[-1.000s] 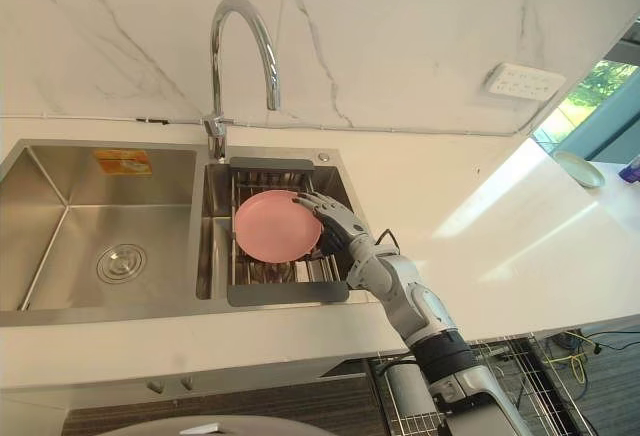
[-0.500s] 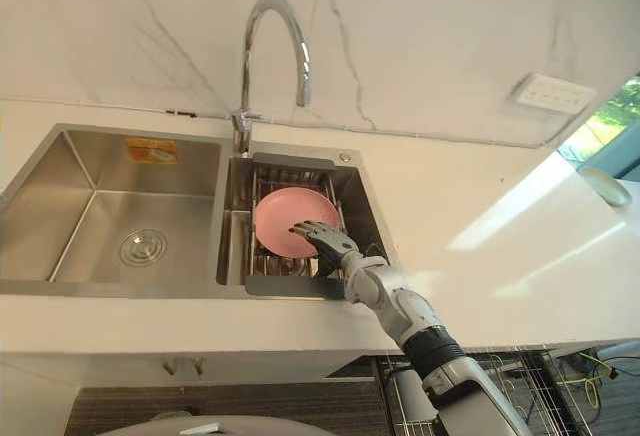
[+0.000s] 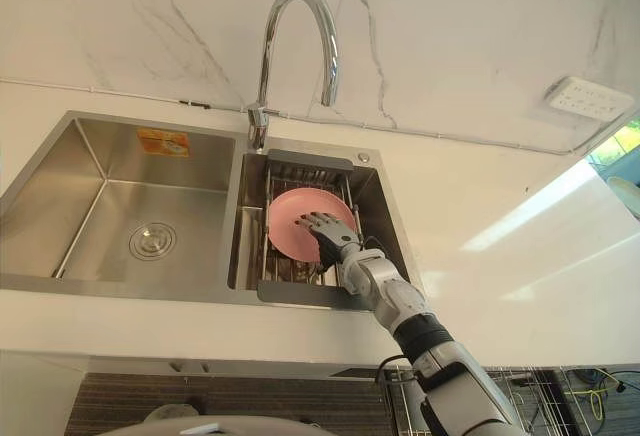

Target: Walk over to the sink, pick up the cup, carry it to the dishwasher, place the cup inside the dishwasher, then close the dishwasher door

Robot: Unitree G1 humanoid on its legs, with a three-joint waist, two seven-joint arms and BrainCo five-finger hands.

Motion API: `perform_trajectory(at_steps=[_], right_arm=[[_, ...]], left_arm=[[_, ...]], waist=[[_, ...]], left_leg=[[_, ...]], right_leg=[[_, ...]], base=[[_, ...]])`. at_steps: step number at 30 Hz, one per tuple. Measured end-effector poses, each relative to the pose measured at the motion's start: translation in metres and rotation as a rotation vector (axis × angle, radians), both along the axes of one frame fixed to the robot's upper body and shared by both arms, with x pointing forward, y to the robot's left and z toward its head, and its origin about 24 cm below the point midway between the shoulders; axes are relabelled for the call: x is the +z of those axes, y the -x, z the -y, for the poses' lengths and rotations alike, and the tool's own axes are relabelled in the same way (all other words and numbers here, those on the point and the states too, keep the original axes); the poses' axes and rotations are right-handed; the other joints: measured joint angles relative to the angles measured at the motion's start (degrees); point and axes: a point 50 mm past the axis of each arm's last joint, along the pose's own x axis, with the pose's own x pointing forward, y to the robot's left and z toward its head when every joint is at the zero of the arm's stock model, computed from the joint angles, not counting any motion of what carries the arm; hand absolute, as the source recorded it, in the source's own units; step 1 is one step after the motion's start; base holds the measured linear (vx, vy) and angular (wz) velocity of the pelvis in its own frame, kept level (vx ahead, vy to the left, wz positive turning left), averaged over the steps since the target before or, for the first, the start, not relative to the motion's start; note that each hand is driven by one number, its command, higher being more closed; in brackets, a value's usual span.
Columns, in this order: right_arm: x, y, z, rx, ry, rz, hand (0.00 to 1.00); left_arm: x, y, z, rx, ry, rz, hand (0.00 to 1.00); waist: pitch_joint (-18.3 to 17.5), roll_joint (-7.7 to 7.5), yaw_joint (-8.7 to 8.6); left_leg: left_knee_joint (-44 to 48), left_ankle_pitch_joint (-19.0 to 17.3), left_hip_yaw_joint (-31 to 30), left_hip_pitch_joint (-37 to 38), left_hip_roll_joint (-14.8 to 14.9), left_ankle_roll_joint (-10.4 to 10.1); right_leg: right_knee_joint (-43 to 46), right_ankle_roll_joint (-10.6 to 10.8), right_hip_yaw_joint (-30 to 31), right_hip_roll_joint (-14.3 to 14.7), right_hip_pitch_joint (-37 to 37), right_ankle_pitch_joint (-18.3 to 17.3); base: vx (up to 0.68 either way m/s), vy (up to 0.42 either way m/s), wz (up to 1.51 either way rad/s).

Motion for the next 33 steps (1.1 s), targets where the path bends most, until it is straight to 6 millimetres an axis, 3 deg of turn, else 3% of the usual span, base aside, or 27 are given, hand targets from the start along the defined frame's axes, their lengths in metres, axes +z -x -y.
perform_trajectory(at_steps=[7,8,16,25,33], right_arm=[[0.001,-0.005,0.0,-0.044,0.03,0.103,0.0],[0.0,-0.005,0.001,-0.047,0.033,0.113,1.0],[-0.007,-0.005,0.011,-0.087,0.065,0.124,1.0],[-0.007,-0.004,0.006,-0.079,0.014,0.241,1.0],[-0.007,-0.005,0.004,-0.049,-0.012,0.271,1.0]], left_arm=[[0.0,-0.001,0.001,-0.001,0.001,0.003,0.0],[0.0,-0.001,0.0,-0.001,0.001,0.003,0.0],[0.001,-0.003,-0.004,-0.009,-0.006,0.007,0.0],[-0.001,-0.008,0.004,-0.034,0.011,0.026,0.0],[-0.001,-0.009,0.005,-0.047,0.007,0.032,0.0]], waist=[[0.5,0.2,0.24],[0.55,0.28,0.28],[1.06,-0.57,0.42],[2.45,1.31,0.48],[2.56,1.45,0.52]], left_leg=[[-0.05,-0.24,-0.22,-0.25,-0.06,-0.17],[-0.05,-0.38,-0.22,-0.26,-0.09,0.05],[-0.03,-0.08,-1.01,-0.2,-0.39,0.28],[-0.04,0.05,-1.56,0.22,-0.18,0.08],[-0.05,0.27,-1.76,0.15,-0.17,0.07]], right_leg=[[-0.07,-0.25,-0.28,-0.04,0.25,-0.94],[-0.14,-0.18,-0.27,-0.06,0.28,-0.99],[-0.19,-0.4,-0.48,-0.08,0.89,-0.8],[-0.25,-0.22,-0.86,0.22,1.5,-0.67],[-0.38,-0.46,-0.95,0.24,1.59,-0.81]], base=[[-0.04,-0.002,0.01],[0.0,0.0,0.0],[0.06,0.014,0.06],[0.02,-0.002,0.03],[0.0,0.0,0.0]])
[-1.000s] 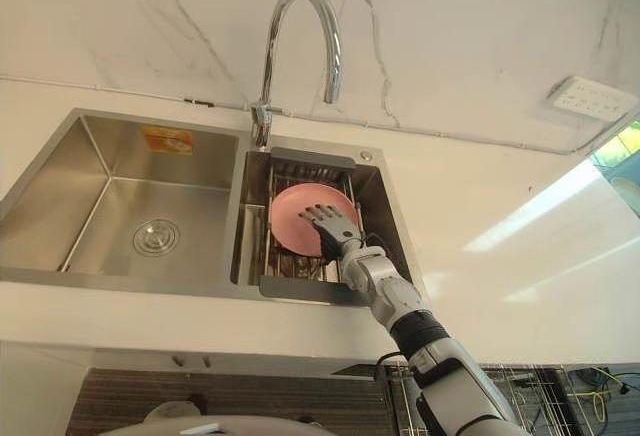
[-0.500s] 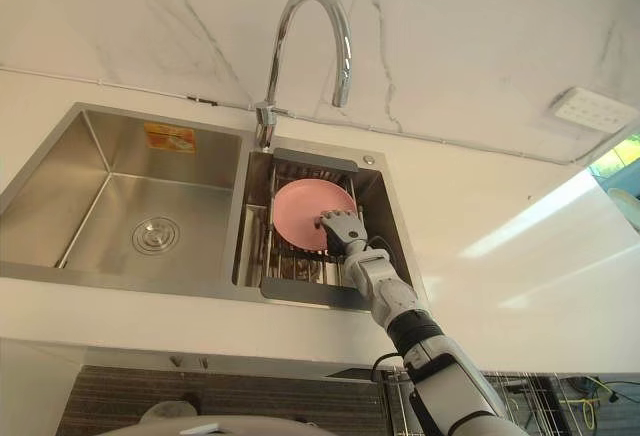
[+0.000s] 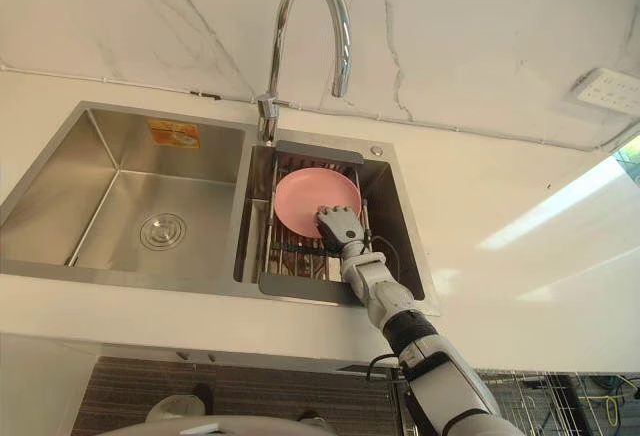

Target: Walk over to the sink, pick up the cup, carry it to the dishwasher, place the cup inside the dishwasher, then close the dishwasher door

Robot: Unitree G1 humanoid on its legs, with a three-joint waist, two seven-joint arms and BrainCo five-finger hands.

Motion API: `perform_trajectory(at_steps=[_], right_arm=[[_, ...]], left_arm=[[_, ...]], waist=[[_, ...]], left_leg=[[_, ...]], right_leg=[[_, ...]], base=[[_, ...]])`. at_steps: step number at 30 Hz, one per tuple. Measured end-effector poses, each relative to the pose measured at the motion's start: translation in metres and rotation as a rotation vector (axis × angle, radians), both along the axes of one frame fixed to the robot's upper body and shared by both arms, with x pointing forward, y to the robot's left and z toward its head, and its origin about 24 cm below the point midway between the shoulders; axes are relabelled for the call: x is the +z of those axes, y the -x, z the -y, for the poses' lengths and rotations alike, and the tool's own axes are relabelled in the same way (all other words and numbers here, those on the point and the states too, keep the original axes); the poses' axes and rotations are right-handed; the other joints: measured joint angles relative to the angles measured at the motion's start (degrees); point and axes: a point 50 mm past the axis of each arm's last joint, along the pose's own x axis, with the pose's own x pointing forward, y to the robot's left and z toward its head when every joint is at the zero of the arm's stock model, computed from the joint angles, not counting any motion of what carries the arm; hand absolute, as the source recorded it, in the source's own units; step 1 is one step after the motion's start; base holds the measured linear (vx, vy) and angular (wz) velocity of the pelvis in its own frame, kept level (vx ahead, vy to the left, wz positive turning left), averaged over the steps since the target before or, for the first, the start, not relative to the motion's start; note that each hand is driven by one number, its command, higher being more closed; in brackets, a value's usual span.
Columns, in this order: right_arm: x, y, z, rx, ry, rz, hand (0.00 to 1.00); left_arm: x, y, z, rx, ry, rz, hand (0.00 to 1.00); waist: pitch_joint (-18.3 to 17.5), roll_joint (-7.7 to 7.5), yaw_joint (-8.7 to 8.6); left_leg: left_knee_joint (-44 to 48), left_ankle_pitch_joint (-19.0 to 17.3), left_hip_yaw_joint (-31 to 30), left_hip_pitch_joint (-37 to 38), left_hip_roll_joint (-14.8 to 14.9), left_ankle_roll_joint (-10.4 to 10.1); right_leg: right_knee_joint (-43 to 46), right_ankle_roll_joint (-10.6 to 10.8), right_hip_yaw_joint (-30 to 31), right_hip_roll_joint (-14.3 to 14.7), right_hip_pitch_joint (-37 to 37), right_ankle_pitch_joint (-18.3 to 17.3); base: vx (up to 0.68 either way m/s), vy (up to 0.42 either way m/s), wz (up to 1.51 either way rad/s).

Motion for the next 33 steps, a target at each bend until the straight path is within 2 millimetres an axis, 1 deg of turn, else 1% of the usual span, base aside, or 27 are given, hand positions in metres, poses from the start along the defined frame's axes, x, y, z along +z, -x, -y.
perform_trajectory(at_steps=[6,10,12,13,15,16,22,25,27,31,33], right_arm=[[0.006,0.0,-0.001,0.048,-0.019,0.058,1.0],[0.011,0.0,0.004,0.055,-0.013,0.092,1.0],[0.015,0.0,0.004,0.061,-0.011,0.11,1.0],[0.022,-0.001,0.004,0.073,-0.008,0.137,1.0],[0.028,-0.001,0.003,0.085,-0.008,0.161,1.0],[0.035,-0.002,0.002,0.098,-0.007,0.193,1.0],[0.047,-0.002,0.008,0.123,0.027,0.192,1.0],[0.053,-0.002,0.013,0.142,0.066,0.17,1.0],[0.058,-0.002,0.017,0.16,0.137,0.16,1.0],[0.059,0.0,0.017,0.22,0.234,0.112,1.0],[0.059,0.002,0.015,0.259,0.289,0.093,1.0]], left_arm=[[0.0,0.0,0.0,-0.011,-0.004,0.008,0.0],[0.0,0.0,0.001,-0.025,-0.007,0.011,0.0],[0.0,-0.001,0.002,-0.025,-0.006,0.013,0.0],[0.0,-0.001,0.002,-0.03,-0.005,0.017,0.0],[0.0,-0.001,0.004,-0.03,-0.003,0.022,0.0],[0.001,0.0,0.004,-0.029,-0.002,0.025,0.0],[0.0,0.002,0.004,-0.028,-0.001,0.022,0.0],[0.0,0.002,0.005,-0.028,-0.001,0.021,0.0],[0.0,0.002,0.005,-0.028,0.0,0.021,0.0],[0.001,0.002,0.004,-0.029,0.0,0.02,0.0],[0.001,0.003,0.003,-0.03,-0.002,0.018,0.0]], waist=[[0.04,0.07,0.03],[0.12,0.19,-0.09],[0.29,0.44,-0.28],[0.51,0.78,-0.46],[0.58,0.92,-0.59],[0.66,1.05,-0.85],[0.67,1.07,-1.64],[0.67,1.09,-1.72],[0.67,1.09,-1.7],[0.65,1.06,-1.6],[0.61,1.0,-1.7]], left_leg=[[0.0,0.05,-0.83,-0.17,-0.06,0.04],[0.01,0.14,-1.19,-0.38,-0.06,0.04],[0.02,0.2,-1.15,-0.22,-0.05,0.06],[0.03,0.29,-0.86,-0.39,-0.04,0.1],[0.03,0.36,-0.49,-0.63,-0.04,0.13],[0.03,0.49,0.0,-0.94,-0.04,0.2],[0.03,0.65,0.29,-0.9,0.01,0.27],[0.02,0.57,0.43,-0.94,0.08,0.16],[0.02,0.45,0.78,-0.95,0.09,-0.01],[0.02,0.23,1.76,-0.93,0.17,-0.22],[0.03,0.24,1.96,-0.8,0.14,0.03]], right_leg=[[0.0,0.18,-0.21,0.0,-0.01,0.11],[0.0,0.41,-0.6,-0.01,-0.05,0.26],[0.0,0.45,-0.57,-0.01,-0.18,0.35],[-0.02,0.39,-0.23,-0.01,-0.57,0.6],[-0.06,0.41,0.17,-0.01,-1.09,0.85],[-0.13,0.36,0.57,0.0,-1.64,1.14],[-0.22,0.19,1.05,0.0,-1.77,1.44],[-0.33,0.15,1.28,0.02,-1.83,1.55],[-0.49,0.15,1.38,0.03,-1.84,1.57],[-0.69,0.17,1.95,0.1,-1.85,1.59],[-0.97,0.29,2.12,0.14,-1.87,1.68]], base=[[0.0,-0.001,0.01],[0.01,-0.003,0.05],[0.02,0.0,-0.03],[0.03,0.002,-0.08],[0.01,0.004,-0.13],[0.0,0.008,-0.12],[0.0,0.005,-0.04],[0.0,0.002,-0.01],[0.0,0.0,0.0],[0.03,0.014,-0.08],[0.06,0.013,-0.05]])
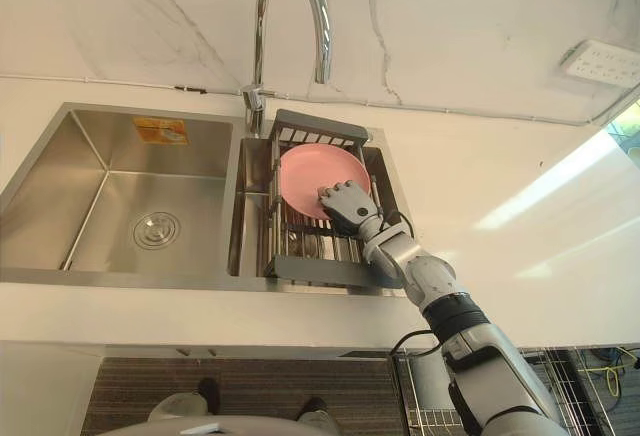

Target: Walk over to the sink, pick up the cup, carry it to the dishwasher, place the cup inside the dishwasher, then close the dishwasher door

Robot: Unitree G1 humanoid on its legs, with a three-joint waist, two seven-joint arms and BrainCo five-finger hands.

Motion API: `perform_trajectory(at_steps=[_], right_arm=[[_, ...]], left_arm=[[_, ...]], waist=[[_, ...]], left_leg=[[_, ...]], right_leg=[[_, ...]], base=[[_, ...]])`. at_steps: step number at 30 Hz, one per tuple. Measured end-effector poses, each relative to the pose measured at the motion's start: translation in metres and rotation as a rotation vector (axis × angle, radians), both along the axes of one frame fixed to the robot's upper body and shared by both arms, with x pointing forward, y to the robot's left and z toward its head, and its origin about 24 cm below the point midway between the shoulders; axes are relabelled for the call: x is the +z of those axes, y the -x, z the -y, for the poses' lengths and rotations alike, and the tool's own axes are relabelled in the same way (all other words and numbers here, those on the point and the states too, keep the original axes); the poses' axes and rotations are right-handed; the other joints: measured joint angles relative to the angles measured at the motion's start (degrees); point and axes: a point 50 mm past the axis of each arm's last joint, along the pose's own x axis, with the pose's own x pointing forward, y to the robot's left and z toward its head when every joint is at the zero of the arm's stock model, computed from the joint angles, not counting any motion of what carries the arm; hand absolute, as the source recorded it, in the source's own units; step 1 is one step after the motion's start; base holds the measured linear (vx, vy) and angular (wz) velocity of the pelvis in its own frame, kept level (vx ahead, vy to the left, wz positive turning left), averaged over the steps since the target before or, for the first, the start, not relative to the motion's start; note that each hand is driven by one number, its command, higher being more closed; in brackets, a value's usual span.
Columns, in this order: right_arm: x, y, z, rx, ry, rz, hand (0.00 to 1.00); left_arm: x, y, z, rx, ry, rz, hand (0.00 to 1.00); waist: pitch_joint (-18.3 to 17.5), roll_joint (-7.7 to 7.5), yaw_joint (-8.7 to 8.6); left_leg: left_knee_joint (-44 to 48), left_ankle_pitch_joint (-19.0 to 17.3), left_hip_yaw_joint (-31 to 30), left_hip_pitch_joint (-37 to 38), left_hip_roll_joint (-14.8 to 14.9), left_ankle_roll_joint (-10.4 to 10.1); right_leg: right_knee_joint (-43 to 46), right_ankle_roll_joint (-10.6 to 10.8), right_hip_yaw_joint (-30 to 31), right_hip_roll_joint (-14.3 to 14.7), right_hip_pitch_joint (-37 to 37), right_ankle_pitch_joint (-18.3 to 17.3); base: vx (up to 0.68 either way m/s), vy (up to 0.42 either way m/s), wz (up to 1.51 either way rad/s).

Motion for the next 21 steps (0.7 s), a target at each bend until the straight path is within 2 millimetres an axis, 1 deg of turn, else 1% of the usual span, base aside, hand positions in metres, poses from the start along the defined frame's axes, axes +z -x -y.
perform_trajectory(at_steps=[3,7,9,14,21], right_arm=[[-0.0023,0.0026,0.0019,0.025,0.038,-0.028,1.0],[-0.0035,0.0032,0.0016,0.029,0.044,-0.042,1.0],[-0.0034,0.0029,0.0021,0.024,0.041,-0.037,1.0],[-0.0038,0.0041,0.0047,-0.001,-0.016,0.037,1.0],[-0.0068,0.0028,0.005,-0.026,-0.006,0.063,1.0]], left_arm=[[0.0001,0.0006,-0.0008,-0.002,-0.002,-0.003,0.0],[0.0007,0.0016,-0.0038,-0.015,-0.008,-0.012,0.0],[0.0007,0.0016,-0.0034,-0.016,-0.005,-0.012,0.0],[0.0003,0.0029,-0.002,-0.007,0.004,-0.014,0.0],[0.0002,0.0033,-0.002,-0.005,0.004,-0.015,0.0]], waist=[[-0.19,-0.3,0.05],[-0.73,-1.12,0.12],[-0.78,-1.2,0.14],[-0.99,-1.49,0.28],[-1.07,-1.5,0.25]], left_leg=[[0.02,-0.02,0.05,0.19,0.0,0.01],[0.02,-0.01,0.19,0.21,0.19,-0.02],[0.02,0.0,0.25,0.25,0.27,-0.03],[0.0,0.15,0.61,0.35,0.3,0.04],[-0.02,-0.07,0.64,-0.04,0.29,-0.34]], right_leg=[[-0.26,-0.05,-0.01,0.12,0.01,0.14],[-0.54,-0.11,0.04,0.46,0.03,0.22],[-0.54,-0.16,0.07,0.46,0.04,0.26],[-0.53,-0.27,0.33,0.46,0.09,0.35],[-0.58,-0.63,0.49,0.44,0.08,0.07]], base=[[0.08,0.003,-0.02],[0.02,-0.002,-0.01],[0.0,0.0,0.0],[0.0,0.0,0.0],[0.0,0.001,0.0]])
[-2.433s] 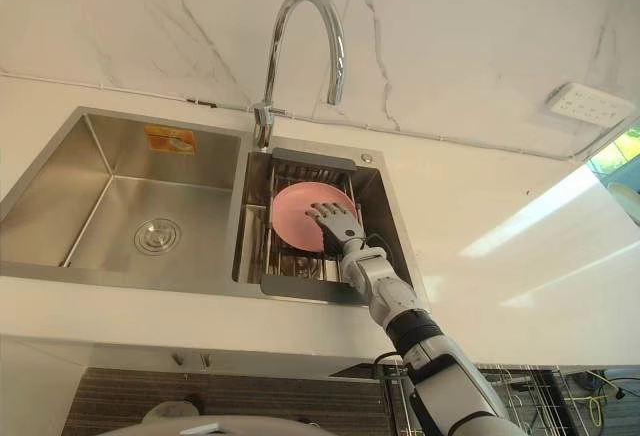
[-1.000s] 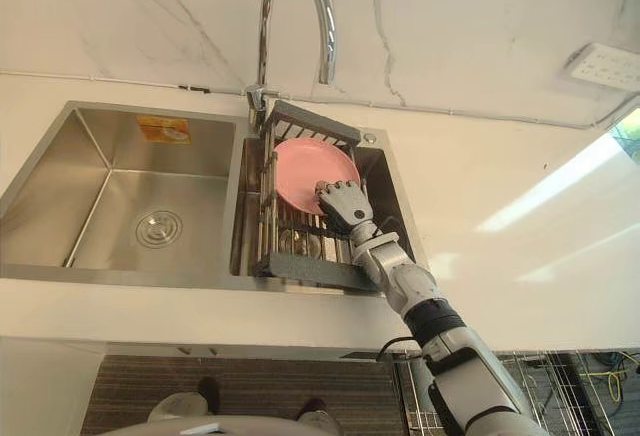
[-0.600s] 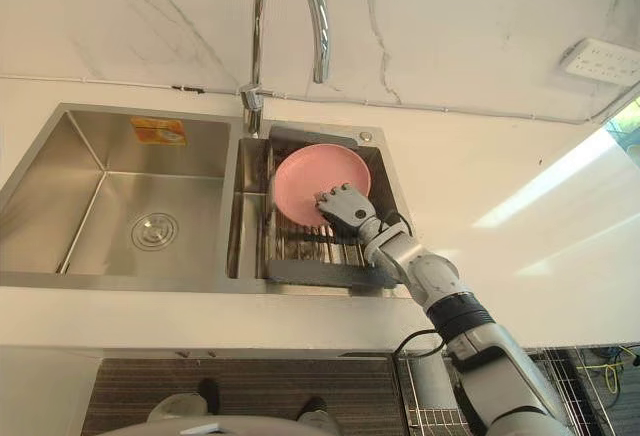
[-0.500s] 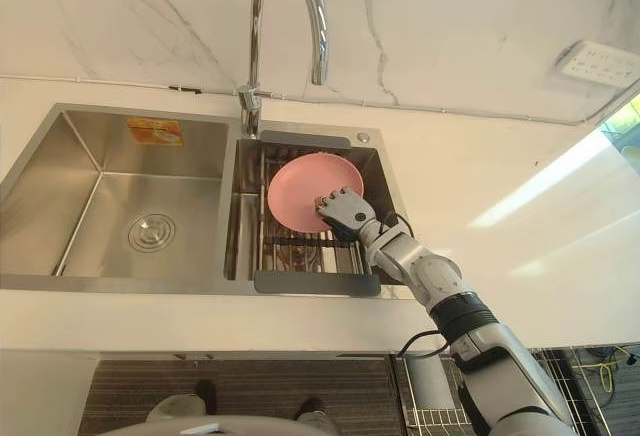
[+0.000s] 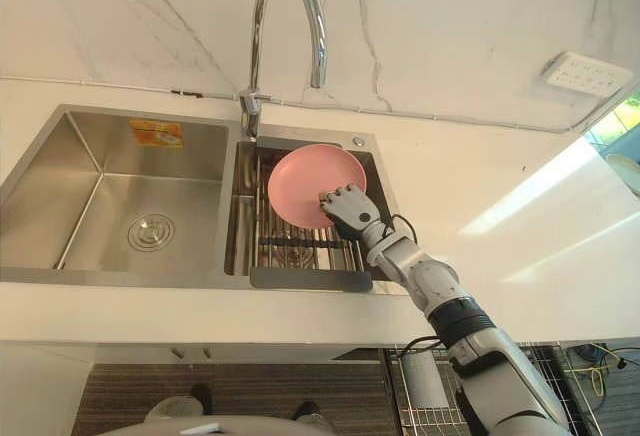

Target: Walk over to the sink, pick up the cup, carry it to the dishwasher, place the cup inside the dishwasher, then close the dishwasher door

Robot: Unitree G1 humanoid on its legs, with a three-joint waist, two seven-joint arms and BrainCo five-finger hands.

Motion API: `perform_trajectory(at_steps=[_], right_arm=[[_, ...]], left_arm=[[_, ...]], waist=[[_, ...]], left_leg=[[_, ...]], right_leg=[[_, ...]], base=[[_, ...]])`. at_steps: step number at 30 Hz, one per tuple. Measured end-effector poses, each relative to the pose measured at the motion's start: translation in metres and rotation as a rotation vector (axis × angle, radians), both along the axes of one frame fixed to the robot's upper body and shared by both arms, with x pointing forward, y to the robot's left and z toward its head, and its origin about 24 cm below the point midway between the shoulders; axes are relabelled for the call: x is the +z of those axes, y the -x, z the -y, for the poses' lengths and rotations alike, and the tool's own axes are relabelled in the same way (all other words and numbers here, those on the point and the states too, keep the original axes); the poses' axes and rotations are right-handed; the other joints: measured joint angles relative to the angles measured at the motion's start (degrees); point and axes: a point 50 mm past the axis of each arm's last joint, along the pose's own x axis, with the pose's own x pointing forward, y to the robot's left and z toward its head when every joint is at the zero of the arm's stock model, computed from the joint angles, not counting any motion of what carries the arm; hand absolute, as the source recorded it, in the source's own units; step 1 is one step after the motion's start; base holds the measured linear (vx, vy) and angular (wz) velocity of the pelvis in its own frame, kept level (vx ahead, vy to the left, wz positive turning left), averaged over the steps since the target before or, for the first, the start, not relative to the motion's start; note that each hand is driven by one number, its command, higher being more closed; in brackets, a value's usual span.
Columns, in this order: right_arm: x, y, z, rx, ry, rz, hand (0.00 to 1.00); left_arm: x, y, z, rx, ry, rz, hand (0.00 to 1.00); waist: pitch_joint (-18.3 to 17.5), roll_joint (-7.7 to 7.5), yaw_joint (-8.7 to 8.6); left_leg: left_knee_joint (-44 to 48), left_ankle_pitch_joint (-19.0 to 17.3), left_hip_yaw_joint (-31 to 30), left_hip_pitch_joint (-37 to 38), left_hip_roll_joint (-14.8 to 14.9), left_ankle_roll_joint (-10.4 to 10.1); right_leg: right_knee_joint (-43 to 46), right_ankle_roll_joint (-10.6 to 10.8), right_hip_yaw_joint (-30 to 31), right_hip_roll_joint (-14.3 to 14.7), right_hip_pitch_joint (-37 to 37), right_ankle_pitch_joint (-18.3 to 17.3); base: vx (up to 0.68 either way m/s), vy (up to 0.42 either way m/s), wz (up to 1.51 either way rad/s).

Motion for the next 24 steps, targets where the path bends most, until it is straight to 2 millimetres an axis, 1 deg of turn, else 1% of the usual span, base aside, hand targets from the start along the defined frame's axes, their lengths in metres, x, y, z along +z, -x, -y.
perform_trajectory(at_steps=[4,7,9,11,12,13,15,16,17,18,20,21,22,24], right_arm=[[-0.007,0.0,0.001,-0.031,-0.02,-0.008,1.0],[-0.005,-0.001,0.004,-0.057,-0.035,0.017,1.0],[-0.001,-0.002,0.012,-0.102,-0.068,0.04,1.0],[0.009,-0.003,0.029,-0.187,-0.146,0.082,1.0],[0.012,-0.003,0.033,-0.206,-0.167,0.095,1.0],[0.021,-0.003,0.046,-0.262,-0.228,0.142,1.0],[0.029,0.002,0.055,-0.297,-0.266,0.192,1.0],[0.035,0.009,0.065,-0.319,-0.292,0.233,1.0],[0.036,0.011,0.067,-0.323,-0.293,0.239,1.0],[0.041,0.017,0.079,-0.349,-0.28,0.261,1.0],[0.043,0.024,0.094,-0.386,-0.272,0.272,1.0],[0.044,0.029,0.103,-0.418,-0.269,0.278,1.0],[0.044,0.031,0.108,-0.429,-0.269,0.28,1.0],[0.047,0.041,0.124,-0.484,-0.284,0.291,1.0]], left_arm=[[0.0,0.0,0.0,0.001,0.0,-0.002,0.0],[0.0,0.001,0.0,0.001,0.0,-0.003,0.0],[0.0,0.001,0.0,0.002,0.0,-0.003,0.0],[0.0,0.001,0.0,0.002,0.0,-0.005,0.0],[0.0,0.002,0.0,0.002,0.0,-0.006,0.0],[0.0,0.003,0.0,0.001,0.0,-0.01,0.0],[0.0,0.007,0.0,0.003,0.0,-0.019,0.0],[0.0,0.01,-0.001,-0.002,-0.002,-0.027,0.0],[0.0,0.01,-0.001,-0.003,-0.002,-0.028,0.0],[0.0,0.012,0.0,-0.015,-0.006,-0.034,0.0],[0.0,0.013,-0.001,-0.021,-0.008,-0.039,0.0],[0.0,0.015,-0.001,-0.026,-0.01,-0.046,0.0],[0.0,0.016,-0.001,-0.026,-0.011,-0.048,0.0],[0.0,0.017,-0.001,-0.029,-0.012,-0.059,0.0]], waist=[[-0.18,-0.06,0.04],[-0.25,-0.09,-0.03],[-0.28,-0.1,-0.08],[-0.32,-0.16,-0.28],[-0.32,-0.17,-0.33],[-0.36,-0.19,-1.04],[-0.8,-0.37,-1.77],[-1.38,-0.49,-2.32],[-1.45,-0.48,-2.43],[-1.63,-0.47,-3.36],[-1.92,-0.65,-3.8],[-2.1,-0.89,-4.41],[-2.13,-0.97,-4.72],[-2.14,-1.04,-5.56]], left_leg=[[0.0,0.0,-0.22,-0.14,-0.03,0.01],[0.0,0.08,-0.26,-0.1,-0.05,0.12],[0.0,0.21,-0.22,-0.09,-0.06,0.31],[0.01,0.12,0.32,0.14,-0.06,0.22],[0.01,0.03,0.69,0.3,-0.05,0.12],[0.01,-0.23,1.57,0.92,-0.02,0.05],[0.02,-0.56,2.58,1.06,0.09,-0.13],[0.02,-0.79,4.06,0.96,0.14,-0.13],[0.02,-0.82,4.25,0.94,0.14,-0.12],[0.03,-1.08,5.42,1.08,0.12,-0.03],[0.03,-1.35,6.7,1.17,0.08,-0.02],[0.03,-1.61,7.37,1.3,0.08,-0.11],[0.04,-1.76,7.8,1.41,0.07,-0.06],[0.05,-2.67,10.19,2.48,0.01,-0.51]], right_leg=[[-0.02,0.02,-0.15,0.0,0.01,0.01],[-0.02,0.04,-0.18,0.0,0.06,0.0],[-0.02,0.05,-0.15,0.0,0.06,0.0],[0.01,0.26,0.34,0.01,-0.02,0.16],[0.03,0.3,0.71,0.05,-0.09,0.21],[0.19,0.31,1.66,0.13,-0.12,0.23],[0.31,0.3,2.78,0.26,-0.69,0.23],[0.84,0.24,4.28,0.31,-2.0,0.22],[0.98,0.21,4.61,0.31,-2.23,0.23],[1.71,0.11,5.89,0.23,-3.21,0.18],[2.73,-0.07,7.56,0.17,-4.49,0.07],[3.21,-0.08,8.74,0.16,-5.25,0.06],[3.52,-0.13,9.17,0.14,-5.56,0.03],[4.7,-0.44,11.59,0.1,-6.5,-0.19]], base=[[0.04,0.013,0.03],[0.0,0.0,0.0],[0.0,0.0,0.0],[0.0,0.0,-0.1],[0.03,0.013,-0.27],[0.03,0.017,-0.28],[0.04,0.023,-0.38],[0.04,0.025,-0.41],[0.05,0.031,-0.51],[0.03,0.028,-0.37],[0.03,0.036,-0.47],[0.03,0.032,-0.43],[0.02,0.029,-0.48],[0.0,0.028,-0.49]])
